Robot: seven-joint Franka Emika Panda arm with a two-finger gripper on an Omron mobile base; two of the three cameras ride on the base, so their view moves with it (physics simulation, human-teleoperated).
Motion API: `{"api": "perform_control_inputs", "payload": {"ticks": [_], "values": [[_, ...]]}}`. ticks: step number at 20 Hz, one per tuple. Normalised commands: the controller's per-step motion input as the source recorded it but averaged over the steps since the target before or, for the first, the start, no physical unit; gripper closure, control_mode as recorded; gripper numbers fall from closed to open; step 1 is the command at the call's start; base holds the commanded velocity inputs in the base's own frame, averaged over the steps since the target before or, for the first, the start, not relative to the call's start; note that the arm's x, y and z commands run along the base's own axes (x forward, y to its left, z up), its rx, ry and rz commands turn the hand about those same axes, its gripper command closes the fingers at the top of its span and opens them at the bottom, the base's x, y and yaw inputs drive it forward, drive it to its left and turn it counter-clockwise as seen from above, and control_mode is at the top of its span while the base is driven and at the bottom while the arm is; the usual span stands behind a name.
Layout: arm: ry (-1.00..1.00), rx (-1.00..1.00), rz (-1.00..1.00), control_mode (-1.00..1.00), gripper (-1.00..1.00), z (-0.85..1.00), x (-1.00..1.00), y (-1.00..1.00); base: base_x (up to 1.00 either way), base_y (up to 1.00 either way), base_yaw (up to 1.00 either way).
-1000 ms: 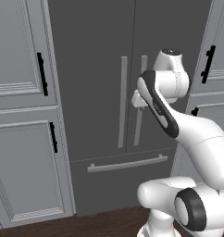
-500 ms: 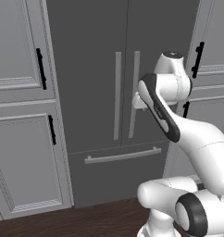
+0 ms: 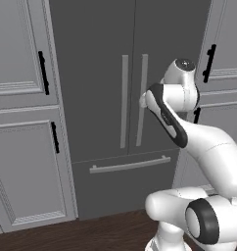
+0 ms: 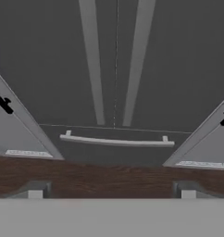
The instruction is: Take the strawberry from the fridge and place it on top of the pancake, located on the dining counter.
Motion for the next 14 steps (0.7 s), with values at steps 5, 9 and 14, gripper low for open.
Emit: {"api": "perform_control_inputs", "payload": {"ticks": [5, 9, 14], "values": [[-0.28, 0.03, 0.00, -1.00, -1.00, 0.00, 0.48, -0.44, 0.00, 0.00, 0.00], [-0.03, -0.01, 0.00, -1.00, -1.00, -0.06, 0.53, -0.07, 0.00, 0.00, 0.00], [-0.04, -0.04, 0.00, -1.00, -1.00, -0.09, 0.61, 0.00, 0.00, 0.00, 0.00]]}}
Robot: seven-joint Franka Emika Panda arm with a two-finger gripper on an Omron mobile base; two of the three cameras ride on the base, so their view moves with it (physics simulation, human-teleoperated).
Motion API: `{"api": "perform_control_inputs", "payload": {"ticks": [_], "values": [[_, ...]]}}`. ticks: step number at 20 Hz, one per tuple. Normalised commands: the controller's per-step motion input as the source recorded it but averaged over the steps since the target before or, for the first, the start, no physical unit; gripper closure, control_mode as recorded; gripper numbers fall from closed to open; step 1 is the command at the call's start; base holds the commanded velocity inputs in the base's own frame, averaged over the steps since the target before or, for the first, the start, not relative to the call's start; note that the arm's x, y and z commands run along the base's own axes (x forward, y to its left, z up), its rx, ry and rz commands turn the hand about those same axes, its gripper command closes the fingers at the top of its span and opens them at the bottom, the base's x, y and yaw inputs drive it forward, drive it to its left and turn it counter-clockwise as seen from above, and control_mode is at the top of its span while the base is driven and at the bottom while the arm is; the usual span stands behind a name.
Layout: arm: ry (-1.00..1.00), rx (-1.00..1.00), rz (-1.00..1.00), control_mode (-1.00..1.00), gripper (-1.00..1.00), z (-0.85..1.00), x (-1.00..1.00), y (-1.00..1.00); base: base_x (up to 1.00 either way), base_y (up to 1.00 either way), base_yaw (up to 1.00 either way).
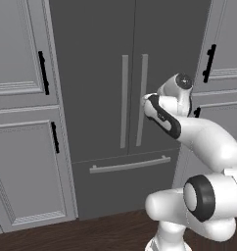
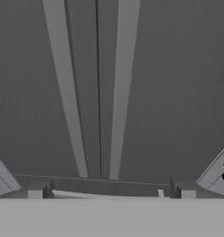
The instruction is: Take the strawberry from the fridge and place it on top of the pancake, located on the dining counter.
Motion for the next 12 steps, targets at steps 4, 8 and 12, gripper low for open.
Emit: {"api": "perform_control_inputs", "payload": {"ticks": [4, 8, 12], "values": [[-0.03, -0.07, -0.02, -1.00, -1.00, -0.07, 0.76, 0.00, 0.00, 0.00, 0.00], [0.00, 0.00, 0.00, -1.00, -1.00, 0.00, 0.70, 0.00, 0.00, 0.00, 0.00], [0.00, 0.00, 0.00, -1.00, -1.00, 0.00, 0.59, -0.13, 0.00, 0.00, 0.00]]}}
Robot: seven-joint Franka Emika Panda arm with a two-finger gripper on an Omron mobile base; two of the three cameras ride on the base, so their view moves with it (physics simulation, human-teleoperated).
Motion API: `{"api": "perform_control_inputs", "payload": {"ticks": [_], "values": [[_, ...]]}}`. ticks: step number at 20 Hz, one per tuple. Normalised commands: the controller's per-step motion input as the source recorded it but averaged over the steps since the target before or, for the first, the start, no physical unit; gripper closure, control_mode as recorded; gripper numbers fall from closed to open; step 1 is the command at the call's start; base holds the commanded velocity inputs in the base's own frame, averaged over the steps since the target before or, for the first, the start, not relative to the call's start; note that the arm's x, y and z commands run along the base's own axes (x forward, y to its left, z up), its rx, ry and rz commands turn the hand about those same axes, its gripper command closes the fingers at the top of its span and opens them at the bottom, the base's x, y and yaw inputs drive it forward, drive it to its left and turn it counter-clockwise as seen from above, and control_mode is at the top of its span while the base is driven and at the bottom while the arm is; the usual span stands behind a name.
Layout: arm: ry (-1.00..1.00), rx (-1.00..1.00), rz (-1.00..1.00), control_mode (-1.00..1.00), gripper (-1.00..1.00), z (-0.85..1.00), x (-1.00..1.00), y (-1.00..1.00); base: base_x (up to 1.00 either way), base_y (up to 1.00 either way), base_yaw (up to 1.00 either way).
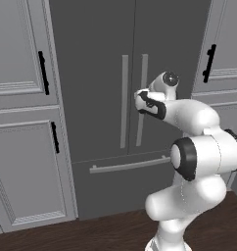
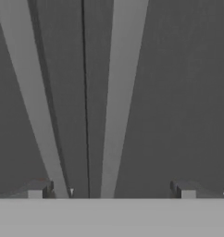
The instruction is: Take the strawberry from the fridge and place it on top of the pancake, located on the dining counter.
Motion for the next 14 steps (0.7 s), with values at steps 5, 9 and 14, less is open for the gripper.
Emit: {"api": "perform_control_inputs", "payload": {"ticks": [5, 9, 14], "values": [[-0.01, 0.00, 0.01, -1.00, -1.00, 0.00, 0.42, -0.17, 0.00, 0.00, 0.00], [-0.03, 0.00, 0.00, -1.00, -1.00, 0.00, 0.48, 0.00, 0.00, 0.00, 0.00], [0.00, 0.00, 0.00, -1.00, -1.00, -0.01, 0.52, 0.00, 0.00, 0.00, 0.00]]}}
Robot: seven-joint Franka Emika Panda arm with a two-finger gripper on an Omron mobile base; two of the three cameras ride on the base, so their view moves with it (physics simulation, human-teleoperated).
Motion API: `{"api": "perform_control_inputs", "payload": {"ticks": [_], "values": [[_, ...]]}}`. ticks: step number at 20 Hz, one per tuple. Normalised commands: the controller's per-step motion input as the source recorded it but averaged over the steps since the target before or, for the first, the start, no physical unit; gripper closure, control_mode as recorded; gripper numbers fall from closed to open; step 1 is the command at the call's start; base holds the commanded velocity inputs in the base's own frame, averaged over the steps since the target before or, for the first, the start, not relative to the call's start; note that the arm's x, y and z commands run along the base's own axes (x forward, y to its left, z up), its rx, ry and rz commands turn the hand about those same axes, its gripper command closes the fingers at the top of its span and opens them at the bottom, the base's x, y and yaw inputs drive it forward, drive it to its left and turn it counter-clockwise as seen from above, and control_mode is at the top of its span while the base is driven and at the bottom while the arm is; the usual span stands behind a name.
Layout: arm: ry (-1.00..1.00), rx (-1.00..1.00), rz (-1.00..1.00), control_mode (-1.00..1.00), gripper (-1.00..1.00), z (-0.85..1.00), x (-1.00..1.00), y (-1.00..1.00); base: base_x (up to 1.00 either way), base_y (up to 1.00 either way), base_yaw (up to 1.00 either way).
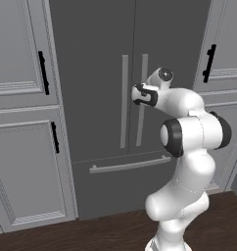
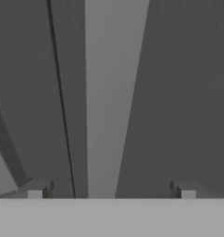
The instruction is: Take the strawberry from the fridge and place it on top of the pancake, located on the dining counter.
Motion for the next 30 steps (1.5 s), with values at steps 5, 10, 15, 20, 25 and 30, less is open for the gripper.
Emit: {"api": "perform_control_inputs", "payload": {"ticks": [5, 10, 15, 20, 25, 30], "values": [[-0.03, 0.00, 0.00, -1.00, -1.00, -0.06, 0.51, 0.00, 0.00, 0.00, 0.00], [-0.15, 0.00, 0.00, -1.00, 1.00, -0.22, 0.40, 0.00, 0.00, 0.00, 0.00], [-0.09, 0.00, 0.00, -1.00, 1.00, -0.06, 0.28, -0.06, 0.00, 0.00, 0.00], [0.03, 0.00, -0.01, -1.00, 1.00, 0.00, -0.10, -0.11, 0.00, 0.00, 0.00], [0.09, 0.08, -0.06, -1.00, 1.00, 0.01, -0.78, -0.34, 0.00, 0.00, 0.00], [0.00, 0.16, -0.01, -1.00, 1.00, 0.00, -1.00, -0.65, 0.00, 0.00, 0.00]]}}
